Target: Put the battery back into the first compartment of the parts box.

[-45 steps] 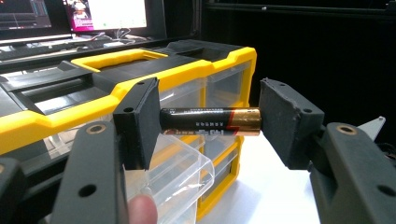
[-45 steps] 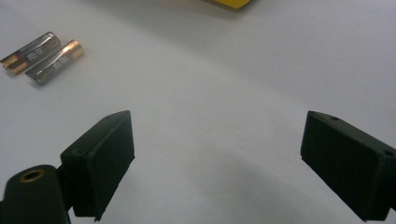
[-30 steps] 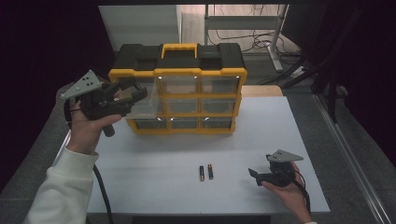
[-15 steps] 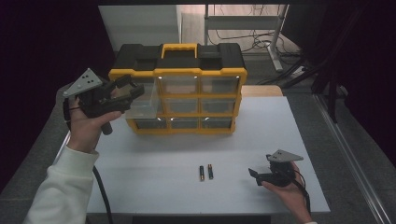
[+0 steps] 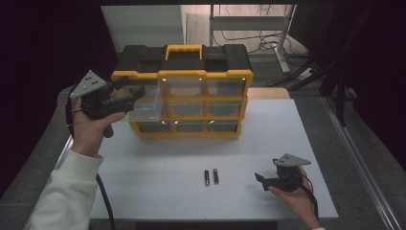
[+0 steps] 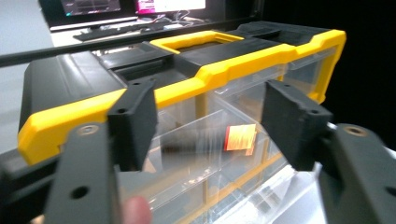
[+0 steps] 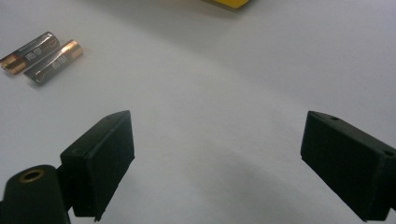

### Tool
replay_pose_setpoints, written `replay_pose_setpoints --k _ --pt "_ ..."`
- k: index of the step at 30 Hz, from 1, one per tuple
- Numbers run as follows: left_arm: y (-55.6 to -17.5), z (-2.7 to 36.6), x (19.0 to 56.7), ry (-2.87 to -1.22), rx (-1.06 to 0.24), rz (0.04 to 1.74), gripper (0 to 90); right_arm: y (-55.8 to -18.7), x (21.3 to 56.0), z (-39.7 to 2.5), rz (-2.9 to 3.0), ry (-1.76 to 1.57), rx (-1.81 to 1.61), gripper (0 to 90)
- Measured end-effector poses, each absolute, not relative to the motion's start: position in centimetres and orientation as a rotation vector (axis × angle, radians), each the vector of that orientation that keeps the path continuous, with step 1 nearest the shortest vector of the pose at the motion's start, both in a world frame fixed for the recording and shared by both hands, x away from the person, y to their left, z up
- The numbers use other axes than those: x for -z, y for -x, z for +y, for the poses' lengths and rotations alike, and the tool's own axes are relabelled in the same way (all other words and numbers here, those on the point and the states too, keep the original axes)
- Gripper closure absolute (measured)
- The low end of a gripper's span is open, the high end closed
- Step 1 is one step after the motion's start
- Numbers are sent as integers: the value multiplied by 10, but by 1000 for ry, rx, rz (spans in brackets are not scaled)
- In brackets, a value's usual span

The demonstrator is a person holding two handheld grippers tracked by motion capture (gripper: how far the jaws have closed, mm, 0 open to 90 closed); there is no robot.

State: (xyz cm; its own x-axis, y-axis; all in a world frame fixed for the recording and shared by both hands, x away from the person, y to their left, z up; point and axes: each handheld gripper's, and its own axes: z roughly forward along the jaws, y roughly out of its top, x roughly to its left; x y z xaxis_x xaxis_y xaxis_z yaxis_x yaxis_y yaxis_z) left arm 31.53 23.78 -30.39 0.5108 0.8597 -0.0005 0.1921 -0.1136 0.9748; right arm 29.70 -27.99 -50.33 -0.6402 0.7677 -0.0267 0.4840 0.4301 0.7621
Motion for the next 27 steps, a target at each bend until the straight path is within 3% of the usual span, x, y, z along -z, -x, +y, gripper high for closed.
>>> replay_pose_setpoints --k 8,27 --pt "-308 234 304 -1628 -615 825 255 -297 503 -280 2318 -1064 -1055 100" --pt "-285 215 313 -1671 -442 598 248 -297 503 -279 2321 -1064 -1053 101"
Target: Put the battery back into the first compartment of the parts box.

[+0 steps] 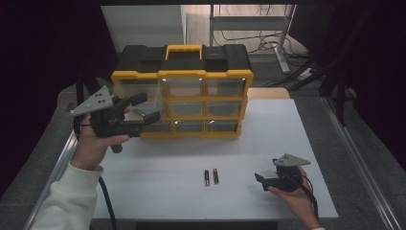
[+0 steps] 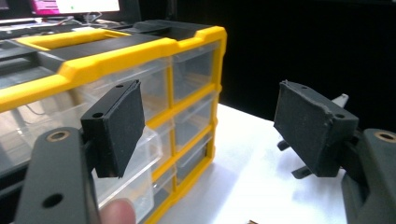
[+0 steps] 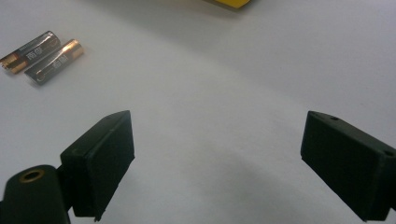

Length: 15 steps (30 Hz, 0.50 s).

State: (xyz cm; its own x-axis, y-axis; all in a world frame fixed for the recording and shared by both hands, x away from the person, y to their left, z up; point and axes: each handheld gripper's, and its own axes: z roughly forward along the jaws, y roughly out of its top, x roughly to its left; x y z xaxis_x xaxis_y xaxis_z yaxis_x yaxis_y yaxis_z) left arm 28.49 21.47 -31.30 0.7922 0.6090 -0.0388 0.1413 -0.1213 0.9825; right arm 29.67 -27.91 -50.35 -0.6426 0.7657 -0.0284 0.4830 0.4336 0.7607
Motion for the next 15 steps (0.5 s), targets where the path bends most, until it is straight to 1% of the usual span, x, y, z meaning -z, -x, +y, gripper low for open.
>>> replay_pose_setpoints --k 15 --pt "-275 199 337 -1733 -361 540 246 -297 503 -279 2320 -1065 -1056 101"
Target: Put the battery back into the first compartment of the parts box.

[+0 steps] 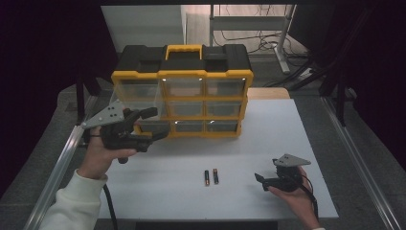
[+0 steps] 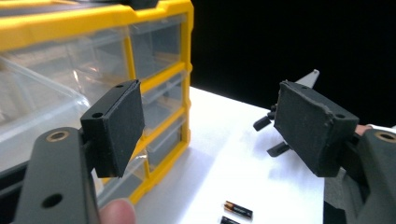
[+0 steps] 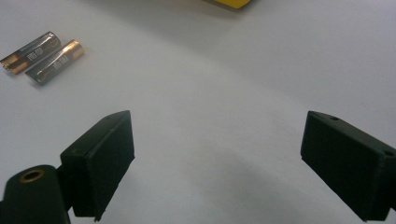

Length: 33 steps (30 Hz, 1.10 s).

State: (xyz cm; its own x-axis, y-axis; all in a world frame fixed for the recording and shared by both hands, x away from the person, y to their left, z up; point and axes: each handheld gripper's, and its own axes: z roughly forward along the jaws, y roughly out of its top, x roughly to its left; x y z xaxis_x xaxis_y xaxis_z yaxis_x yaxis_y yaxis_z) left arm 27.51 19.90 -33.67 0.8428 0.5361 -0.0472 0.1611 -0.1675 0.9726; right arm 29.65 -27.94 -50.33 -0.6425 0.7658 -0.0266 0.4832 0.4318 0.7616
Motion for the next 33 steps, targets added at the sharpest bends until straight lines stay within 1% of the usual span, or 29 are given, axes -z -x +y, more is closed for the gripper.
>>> replay_pose_setpoints --k 5,20,33 --pt "-273 193 349 -1769 -349 531 244 -296 503 -279 2319 -1064 -1057 100" --pt "-275 182 379 -1811 -304 536 243 -296 504 -279 2319 -1063 -1057 101" --pt "-280 174 398 -1841 -282 552 241 -296 504 -279 2320 -1065 -1056 100"
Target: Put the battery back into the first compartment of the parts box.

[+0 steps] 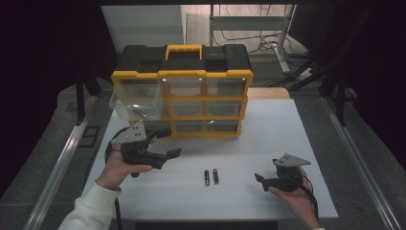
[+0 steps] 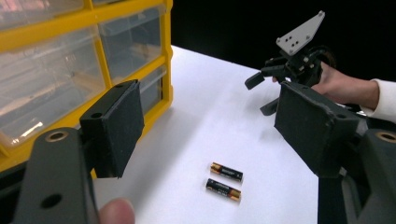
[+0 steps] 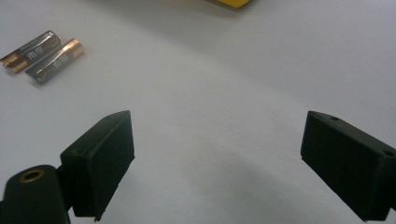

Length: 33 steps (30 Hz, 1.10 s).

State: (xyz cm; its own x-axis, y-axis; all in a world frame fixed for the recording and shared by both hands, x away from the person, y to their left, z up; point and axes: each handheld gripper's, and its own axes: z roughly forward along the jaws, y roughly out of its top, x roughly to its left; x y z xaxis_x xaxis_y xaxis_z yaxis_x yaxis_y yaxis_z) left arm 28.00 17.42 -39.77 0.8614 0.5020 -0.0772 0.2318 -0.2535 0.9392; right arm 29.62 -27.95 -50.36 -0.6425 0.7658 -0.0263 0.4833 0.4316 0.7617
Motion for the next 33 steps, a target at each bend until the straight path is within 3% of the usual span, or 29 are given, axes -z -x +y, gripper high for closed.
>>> replay_pose_setpoints --k 33 --pt "-293 163 437 -1945 -242 593 235 -296 504 -280 2320 -1062 -1056 100"
